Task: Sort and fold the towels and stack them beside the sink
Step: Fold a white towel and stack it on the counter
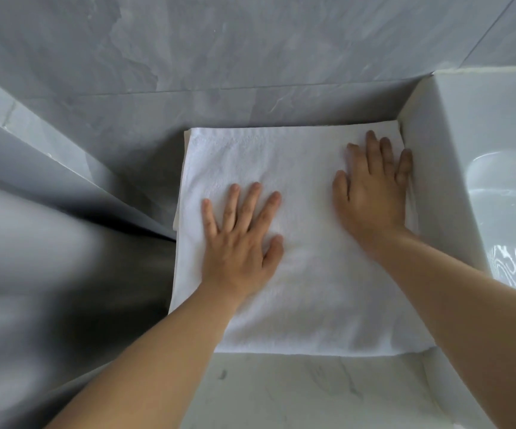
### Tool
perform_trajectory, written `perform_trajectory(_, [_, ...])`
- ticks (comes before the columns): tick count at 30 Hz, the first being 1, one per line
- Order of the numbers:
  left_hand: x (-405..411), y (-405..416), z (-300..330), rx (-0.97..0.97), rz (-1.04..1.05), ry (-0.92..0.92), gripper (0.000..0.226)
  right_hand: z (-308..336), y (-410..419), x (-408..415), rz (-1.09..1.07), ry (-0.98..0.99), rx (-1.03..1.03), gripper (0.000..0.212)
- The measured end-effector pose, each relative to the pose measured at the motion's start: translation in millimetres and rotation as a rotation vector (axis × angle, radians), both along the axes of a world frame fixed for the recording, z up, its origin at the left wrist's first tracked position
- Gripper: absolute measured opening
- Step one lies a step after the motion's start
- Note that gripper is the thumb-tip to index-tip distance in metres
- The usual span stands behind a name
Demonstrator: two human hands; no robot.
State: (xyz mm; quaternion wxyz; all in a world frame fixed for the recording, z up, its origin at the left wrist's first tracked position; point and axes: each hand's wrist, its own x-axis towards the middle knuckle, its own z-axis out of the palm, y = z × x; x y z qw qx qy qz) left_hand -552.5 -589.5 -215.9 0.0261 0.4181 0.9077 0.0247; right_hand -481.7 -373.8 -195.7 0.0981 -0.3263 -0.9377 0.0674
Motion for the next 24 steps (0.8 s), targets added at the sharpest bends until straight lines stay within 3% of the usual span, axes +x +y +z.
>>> perform_trajectory(3, [-0.2, 0.2, -0.8, 0.005, 0.007, -0.006, 0.067, 0.7, -53.0, 35.6, 0.113, 0.108, -0.021, 0.057])
perform_trajectory(8, [-1.5, 0.2, -1.9, -0.012, 0.001, 0.022, 0.068, -19.5, -71.7, 109.6, 0.085, -0.076, -0.084, 0.063])
perform_trajectory(19, [5.1, -0.6, 6.8, 0.013, -0.002, -0.014, 0.067, -19.7, -72.8, 110.6, 0.038, -0.129, -0.044, 0.067])
perform_trajectory(22, [38.0, -14.9, 16.7, 0.111, -0.202, -0.027, 0.07, -22.4, -72.8, 109.5, 0.041, -0.12, -0.037, 0.067])
perform_trajectory(24, [64.8, -38.1, 11.9, 0.079, -0.334, -0.02, 0.073, -23.1, -71.7, 109.1, 0.042, -0.123, -0.041, 0.067])
